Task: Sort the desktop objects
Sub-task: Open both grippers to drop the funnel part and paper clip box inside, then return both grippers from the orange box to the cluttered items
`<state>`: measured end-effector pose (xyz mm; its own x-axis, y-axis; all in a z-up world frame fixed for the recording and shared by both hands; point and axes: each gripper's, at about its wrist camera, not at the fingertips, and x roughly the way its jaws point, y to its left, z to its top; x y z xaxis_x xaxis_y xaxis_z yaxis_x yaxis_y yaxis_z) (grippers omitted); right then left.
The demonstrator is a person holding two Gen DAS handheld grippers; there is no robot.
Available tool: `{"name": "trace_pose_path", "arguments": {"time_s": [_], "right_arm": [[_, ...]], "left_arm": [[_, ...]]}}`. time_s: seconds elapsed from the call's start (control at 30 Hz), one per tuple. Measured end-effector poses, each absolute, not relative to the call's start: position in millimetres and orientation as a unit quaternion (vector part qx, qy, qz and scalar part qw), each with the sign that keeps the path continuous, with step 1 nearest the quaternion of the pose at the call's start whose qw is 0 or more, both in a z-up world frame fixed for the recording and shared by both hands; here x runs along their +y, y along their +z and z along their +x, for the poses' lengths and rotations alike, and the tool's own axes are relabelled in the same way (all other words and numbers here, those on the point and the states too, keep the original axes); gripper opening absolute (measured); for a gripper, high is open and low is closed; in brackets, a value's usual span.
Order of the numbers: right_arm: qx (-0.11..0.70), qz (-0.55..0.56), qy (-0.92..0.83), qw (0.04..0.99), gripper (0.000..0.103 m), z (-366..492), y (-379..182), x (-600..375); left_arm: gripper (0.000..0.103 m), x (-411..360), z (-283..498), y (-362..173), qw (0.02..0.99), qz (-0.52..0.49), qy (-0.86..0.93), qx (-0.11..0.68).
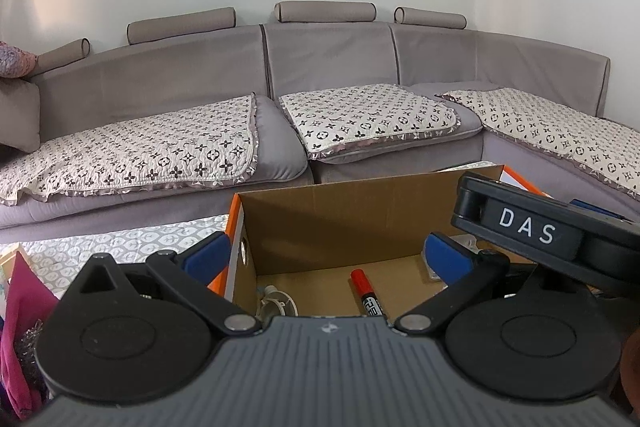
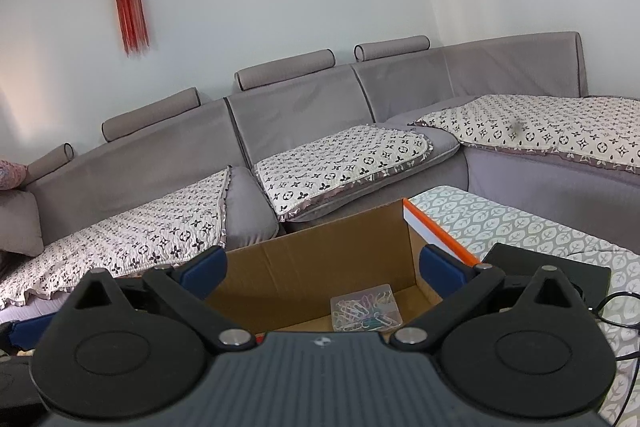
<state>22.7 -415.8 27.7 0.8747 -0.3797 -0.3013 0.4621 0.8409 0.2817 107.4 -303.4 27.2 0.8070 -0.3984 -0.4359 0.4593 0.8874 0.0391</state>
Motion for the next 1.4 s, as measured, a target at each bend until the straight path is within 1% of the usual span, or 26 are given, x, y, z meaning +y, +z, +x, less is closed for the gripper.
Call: {"name": "trace_pose_path", "arguments": {"time_s": [0.17,0.33,0.6,0.73,0.83,1.03,1.13,1.17,1.2,1.23,1.3,1.37,1.4], "right_arm": [[0.1,0.177,-0.22,0.954,0.103,17,36,-409],[0.086,0.174,-0.204,0.96,0.103,16,45,-394],[0.062,0.162,-0.143,0.974,0.103,20,60,-343],[0.067,0.136,-0.09,0.984,0.103,28,61,-300],[0.077,0.12,-0.047,0.989,0.103,29,56,-269],[0.1,0.093,0.02,0.99,0.103,32,47,-210],[0.114,0.07,0.048,0.99,0.103,32,41,-181],[0.12,0.059,0.059,0.989,0.102,34,39,-172],[0.127,0.045,0.067,0.989,0.097,33,37,-161],[0.133,0.03,0.074,0.988,0.094,34,34,-151],[0.144,0.008,0.084,0.986,0.081,34,30,-135],[0.153,-0.009,0.088,0.984,0.077,39,28,-124],[0.159,-0.015,0.089,0.983,0.07,41,26,-121]], "left_arm": [[0.103,-293,99,35,0.953,0.061,-0.22,0.2],[0.103,-261,87,47,0.962,0.049,-0.202,0.176],[0.103,-160,61,53,0.982,0.033,-0.114,0.146],[0.103,-97,44,41,0.987,0.014,-0.051,0.152],[0.103,-60,31,25,0.988,0.023,0.002,0.153],[0.103,-18,14,-3,0.985,0.055,0.081,0.145],[0.103,-13,19,-12,0.98,0.079,0.106,0.15],[0.103,-12,20,-11,0.978,0.083,0.109,0.154],[0.103,-7,20,-12,0.978,0.082,0.111,0.159],[0.103,-1,18,-13,0.977,0.079,0.113,0.162],[0.103,10,18,-13,0.976,0.075,0.119,0.168],[0.103,17,21,-13,0.975,0.072,0.123,0.173],[0.103,20,23,-14,0.974,0.067,0.123,0.175]]}}
